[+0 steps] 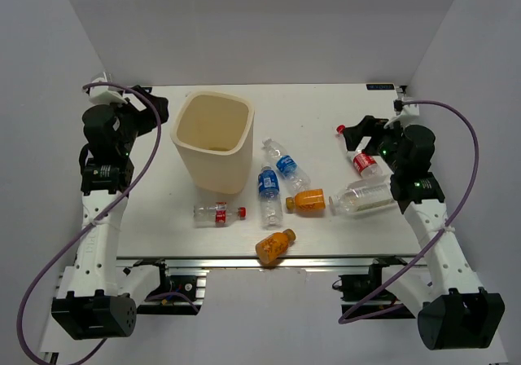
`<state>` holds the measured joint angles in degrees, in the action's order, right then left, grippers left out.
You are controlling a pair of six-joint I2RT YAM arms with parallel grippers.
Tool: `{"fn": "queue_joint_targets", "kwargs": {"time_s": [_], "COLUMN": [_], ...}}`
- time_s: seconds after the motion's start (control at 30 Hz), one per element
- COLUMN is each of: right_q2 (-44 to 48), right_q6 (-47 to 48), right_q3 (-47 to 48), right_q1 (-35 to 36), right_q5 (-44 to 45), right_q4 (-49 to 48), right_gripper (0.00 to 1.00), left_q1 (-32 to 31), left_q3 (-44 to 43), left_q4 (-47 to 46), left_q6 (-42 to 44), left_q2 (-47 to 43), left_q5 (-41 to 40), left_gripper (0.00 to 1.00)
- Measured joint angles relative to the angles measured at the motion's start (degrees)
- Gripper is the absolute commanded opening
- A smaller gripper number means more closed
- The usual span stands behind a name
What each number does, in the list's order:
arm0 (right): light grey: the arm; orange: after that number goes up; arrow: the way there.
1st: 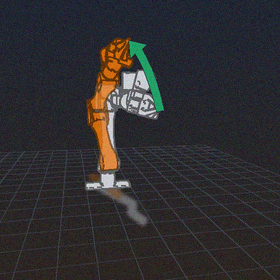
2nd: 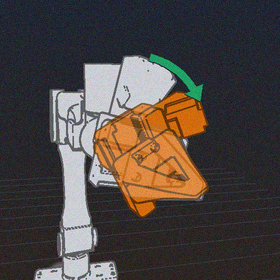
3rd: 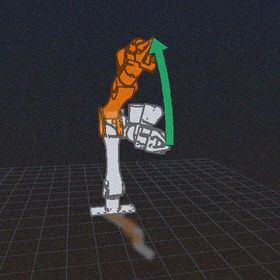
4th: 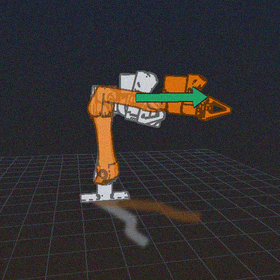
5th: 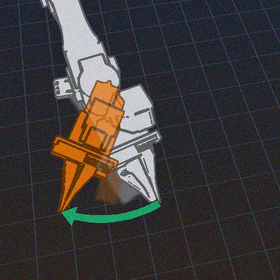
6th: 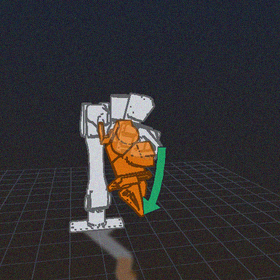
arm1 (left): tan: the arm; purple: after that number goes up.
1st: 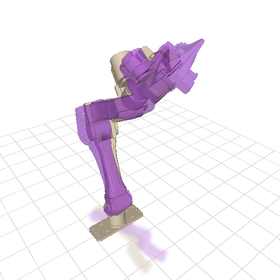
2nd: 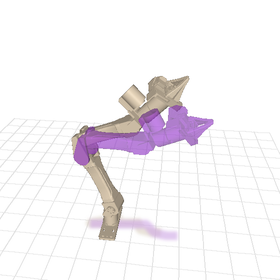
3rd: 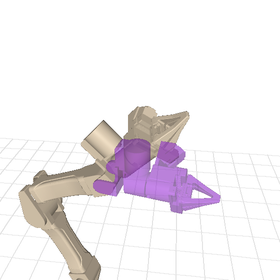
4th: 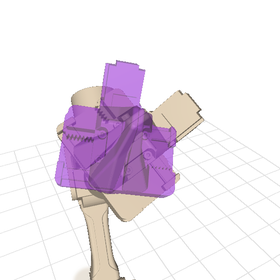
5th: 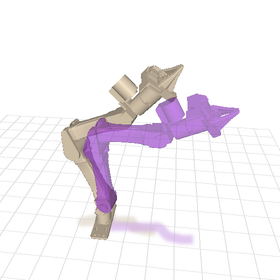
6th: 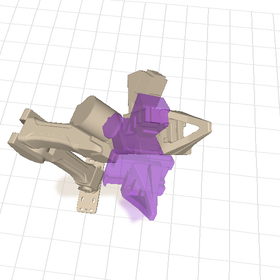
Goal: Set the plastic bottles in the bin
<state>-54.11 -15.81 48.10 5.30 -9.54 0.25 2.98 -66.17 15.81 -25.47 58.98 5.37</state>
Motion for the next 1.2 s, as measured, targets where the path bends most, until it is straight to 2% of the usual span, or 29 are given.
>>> {"fn": "queue_joint_targets", "kwargs": {"time_s": [0.17,0.3,0.33,0.53,0.67,0.83,0.93,0.97,1.0,1.03,1.2], "right_q2": [-6.5,-16.7,-19.7,-39.4,-49.5,-56.4,-58.7,-58.8,-58.8,-58.8,-58.9], "right_q6": [3.4,7.3,8.5,15.9,17.3,18.2,18.2,17.9,17.7,17.6,16.8], "right_q3": [1.2,5.2,6.7,21.0,26.5,27.0,27.0,27.1,27.1,27.1,28.3], "right_q1": [0.1,2.8,4.7,21.0,22.8,23.3,23.9,24.1,24.3,24.4,24.3], "right_q5": [-12.2,-18.7,-18.4,-3.5,0.5,2.8,4.9,5.4,5.7,5.9,6.4], "right_q4": [0.0,1.2,2.1,8.7,11.4,14.1,15.1,15.0,14.8,14.8,14.6], "right_gripper": [0.89,0.89,0.89,0.89,0.89,0.87,0.73,0.63,0.57,0.46,0.29], "left_q1": [-0.1,-0.1,-0.1,-0.1,-0.1,-0.1,-0.1,-0.1,-0.1,-0.1,-0.1], "left_q3": [4.0,9.5,10.9,14.0,14.8,16.1,17.0,17.0,17.1,17.1,17.1], "left_q4": [-1.0,-1.2,-1.0,-0.4,-0.3,0.3,0.7,0.9,1.1,1.2,2.4], "left_q6": [-0.5,-1.9,-2.5,-5.9,-7.0,-8.2,-8.9,-9.2,-9.6,-10.1,-13.0], "left_q2": [-1.9,-4.8,-5.7,-8.7,-9.0,-9.6,-10.3,-10.3,-10.4,-10.4,-10.4], "left_q5": [-3.5,-7.7,-9.0,-15.8,-18.2,-20.7,-21.9,-22.3,-22.8,-23.1,-24.0], "left_gripper": [0.98,0.98,0.98,0.98,0.98,0.98,0.98,0.98,0.98,0.98,0.98]}}
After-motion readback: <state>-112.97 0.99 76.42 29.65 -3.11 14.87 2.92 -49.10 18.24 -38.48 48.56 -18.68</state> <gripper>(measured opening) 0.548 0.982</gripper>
